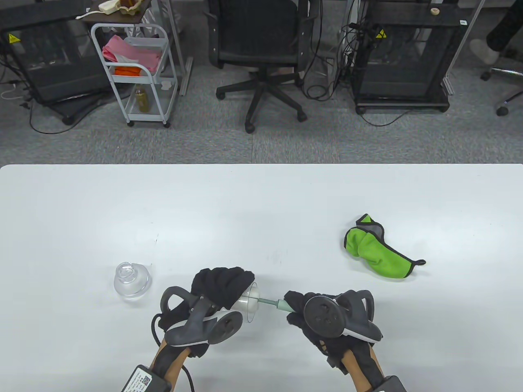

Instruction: Brush the shaker cup with the cup brush

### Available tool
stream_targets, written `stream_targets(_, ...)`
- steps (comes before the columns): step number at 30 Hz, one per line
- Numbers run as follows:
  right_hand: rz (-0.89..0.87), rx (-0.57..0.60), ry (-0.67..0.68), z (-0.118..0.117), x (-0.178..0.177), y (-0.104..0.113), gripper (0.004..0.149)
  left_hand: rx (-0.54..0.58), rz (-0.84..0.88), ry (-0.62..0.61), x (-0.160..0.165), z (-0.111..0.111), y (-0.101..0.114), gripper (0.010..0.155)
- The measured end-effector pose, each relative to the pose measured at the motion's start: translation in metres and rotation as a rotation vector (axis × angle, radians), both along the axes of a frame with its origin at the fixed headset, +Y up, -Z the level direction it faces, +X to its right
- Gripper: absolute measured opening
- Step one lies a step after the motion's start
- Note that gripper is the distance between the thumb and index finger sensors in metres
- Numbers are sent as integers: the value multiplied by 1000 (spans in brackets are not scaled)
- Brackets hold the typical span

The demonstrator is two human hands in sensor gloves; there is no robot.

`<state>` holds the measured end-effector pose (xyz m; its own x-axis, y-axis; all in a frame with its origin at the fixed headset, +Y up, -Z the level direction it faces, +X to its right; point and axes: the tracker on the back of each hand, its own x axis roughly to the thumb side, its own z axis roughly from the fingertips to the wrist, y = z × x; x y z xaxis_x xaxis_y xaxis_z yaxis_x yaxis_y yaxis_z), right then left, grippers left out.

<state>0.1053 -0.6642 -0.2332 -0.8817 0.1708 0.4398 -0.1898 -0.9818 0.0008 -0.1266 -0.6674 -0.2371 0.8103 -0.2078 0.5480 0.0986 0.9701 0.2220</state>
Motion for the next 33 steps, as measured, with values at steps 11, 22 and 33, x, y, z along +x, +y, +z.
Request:
stream_targets(11,-18,-202,59,-1,0,-6,53,4,-36,30,-6,-2,0,113)
stream_targets(22,24,-131,-57,-5,3,-10,54,-15,14,62,-9,-5,-1,113)
stream_targets(33,-186,-182,-7,-7,25,1,57,-35,197,234,-37,-16,-2,113)
